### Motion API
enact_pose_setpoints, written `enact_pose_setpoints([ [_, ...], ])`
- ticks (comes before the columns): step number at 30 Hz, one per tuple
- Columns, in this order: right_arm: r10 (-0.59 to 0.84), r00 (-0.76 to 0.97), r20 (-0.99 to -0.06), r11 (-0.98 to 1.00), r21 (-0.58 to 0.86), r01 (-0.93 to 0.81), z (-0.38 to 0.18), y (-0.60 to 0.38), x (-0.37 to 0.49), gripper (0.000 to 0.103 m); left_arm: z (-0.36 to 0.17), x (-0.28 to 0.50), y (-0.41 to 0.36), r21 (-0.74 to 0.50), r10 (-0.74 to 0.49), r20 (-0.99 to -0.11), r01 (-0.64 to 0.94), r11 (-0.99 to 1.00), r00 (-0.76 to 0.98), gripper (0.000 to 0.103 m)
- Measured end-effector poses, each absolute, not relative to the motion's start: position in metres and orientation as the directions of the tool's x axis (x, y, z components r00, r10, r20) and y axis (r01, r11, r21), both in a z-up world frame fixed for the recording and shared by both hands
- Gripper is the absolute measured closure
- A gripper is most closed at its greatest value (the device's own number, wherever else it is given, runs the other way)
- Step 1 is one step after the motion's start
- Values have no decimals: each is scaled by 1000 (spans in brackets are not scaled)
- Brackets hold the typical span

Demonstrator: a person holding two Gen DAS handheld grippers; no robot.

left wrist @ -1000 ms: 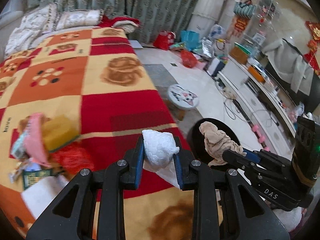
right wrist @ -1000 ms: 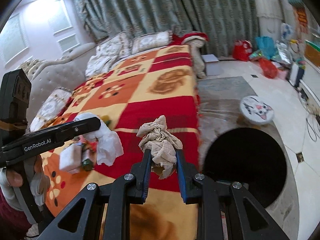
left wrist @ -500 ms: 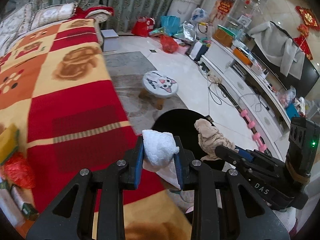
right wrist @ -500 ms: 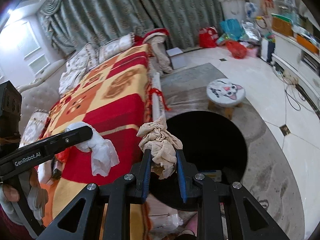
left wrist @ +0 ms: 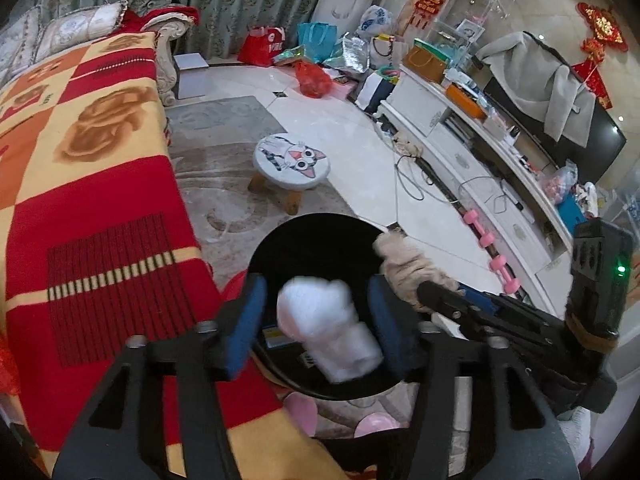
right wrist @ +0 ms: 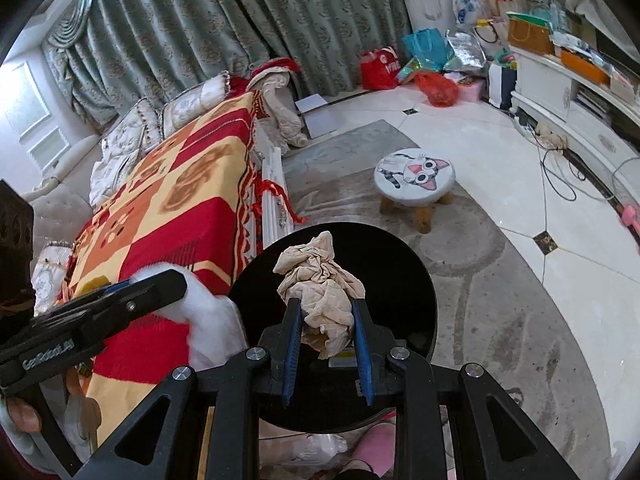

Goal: Collect trash
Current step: 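Open both tools to drop the tissue and cloth into the bin, then move both open tools back to the trash pile on the bed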

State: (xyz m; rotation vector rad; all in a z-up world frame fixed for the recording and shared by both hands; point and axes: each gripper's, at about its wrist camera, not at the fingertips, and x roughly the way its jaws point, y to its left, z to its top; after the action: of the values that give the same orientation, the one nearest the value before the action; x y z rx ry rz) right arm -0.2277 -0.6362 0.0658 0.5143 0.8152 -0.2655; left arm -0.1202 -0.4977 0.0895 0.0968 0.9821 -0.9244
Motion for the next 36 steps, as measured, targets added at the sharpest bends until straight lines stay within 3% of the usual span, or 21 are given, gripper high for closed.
enact_pose_setpoints([
  [2, -29, 668, -743, 844, 340, 415, 65, -638, -229, 57, 91, -122, -497, -313, -629, -744, 715, 626, 225, 38],
  [23, 28, 668, -744, 891, 321, 320, 75, -585, -220, 57, 112, -135, -440, -176, -547, -731, 661, 729, 409, 38],
  [36, 96, 675, -731, 927, 313, 207, 91, -522, -198, 54, 123, -135, -360, -131, -479, -716, 577, 806, 508, 38],
])
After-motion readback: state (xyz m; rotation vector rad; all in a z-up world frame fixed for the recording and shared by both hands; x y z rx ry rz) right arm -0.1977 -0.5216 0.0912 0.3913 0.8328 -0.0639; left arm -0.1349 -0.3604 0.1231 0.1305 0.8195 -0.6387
